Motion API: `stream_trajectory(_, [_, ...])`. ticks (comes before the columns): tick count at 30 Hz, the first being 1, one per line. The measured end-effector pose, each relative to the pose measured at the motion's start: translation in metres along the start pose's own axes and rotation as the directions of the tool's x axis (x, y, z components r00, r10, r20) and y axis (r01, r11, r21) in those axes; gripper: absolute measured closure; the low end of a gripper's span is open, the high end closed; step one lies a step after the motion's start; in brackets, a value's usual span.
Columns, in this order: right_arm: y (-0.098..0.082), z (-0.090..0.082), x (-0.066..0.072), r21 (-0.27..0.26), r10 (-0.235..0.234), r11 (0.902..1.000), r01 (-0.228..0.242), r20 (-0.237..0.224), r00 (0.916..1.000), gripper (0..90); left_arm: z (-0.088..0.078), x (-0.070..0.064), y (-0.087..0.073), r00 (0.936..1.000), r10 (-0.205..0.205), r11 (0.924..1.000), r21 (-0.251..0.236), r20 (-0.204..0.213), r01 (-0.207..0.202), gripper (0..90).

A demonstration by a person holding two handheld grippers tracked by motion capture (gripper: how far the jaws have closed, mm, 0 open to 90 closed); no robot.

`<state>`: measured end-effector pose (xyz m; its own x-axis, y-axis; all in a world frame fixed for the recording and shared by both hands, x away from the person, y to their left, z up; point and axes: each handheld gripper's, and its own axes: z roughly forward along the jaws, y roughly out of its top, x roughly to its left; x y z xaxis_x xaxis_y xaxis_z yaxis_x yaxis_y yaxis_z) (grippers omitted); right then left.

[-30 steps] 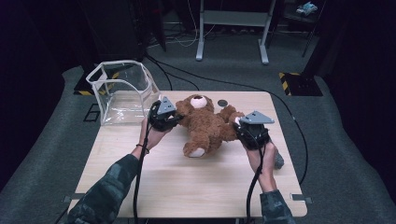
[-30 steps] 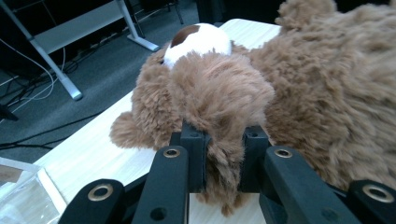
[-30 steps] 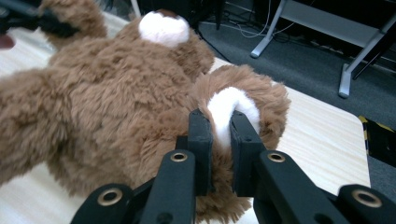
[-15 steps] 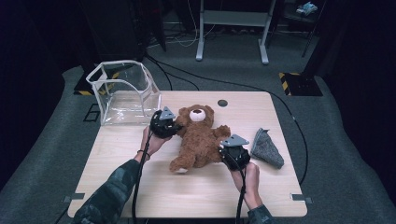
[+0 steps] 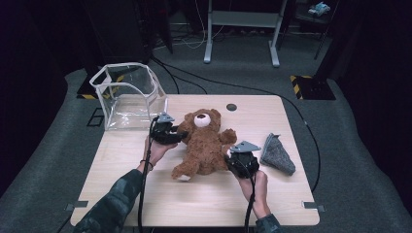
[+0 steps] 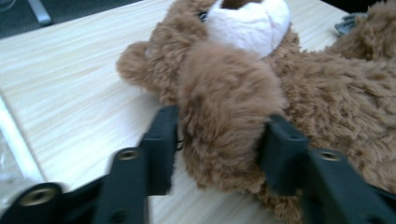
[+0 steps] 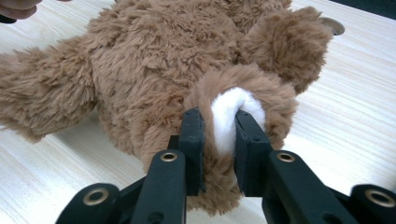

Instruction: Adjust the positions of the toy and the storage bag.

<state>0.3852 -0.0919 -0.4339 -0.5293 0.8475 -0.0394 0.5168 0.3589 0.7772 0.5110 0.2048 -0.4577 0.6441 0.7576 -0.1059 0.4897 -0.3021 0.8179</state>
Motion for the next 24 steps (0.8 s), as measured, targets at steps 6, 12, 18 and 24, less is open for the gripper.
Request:
stream_trajectory(6, [-0.003,0.000,-0.001,-0.003,0.021,0.9998,-0.021,-0.002,0.9998,73.6,-0.009,0.002,0.005,0.9986,-0.048,0.9989,0.001,-0.022,0.048,30.9])
stream_trajectory(12, [-0.001,-0.001,0.000,-0.005,0.031,0.9995,-0.031,-0.007,0.9995,63.7,-0.020,-0.013,0.028,0.9978,-0.056,0.9984,-0.014,-0.036,0.055,21.7])
stream_trajectory(18, [-0.002,-0.006,-0.007,-0.011,0.056,0.9984,-0.056,-0.010,0.9984,34.5,-0.012,-0.029,0.049,0.9976,-0.064,0.9977,0.018,-0.025,0.065,16.9])
stream_trajectory(24, [-0.009,-0.014,-0.008,-0.031,0.087,0.9956,-0.088,-0.019,0.9960,13.6,0.012,-0.044,0.063,0.9931,-0.110,0.9902,0.082,-0.040,0.113,13.3])
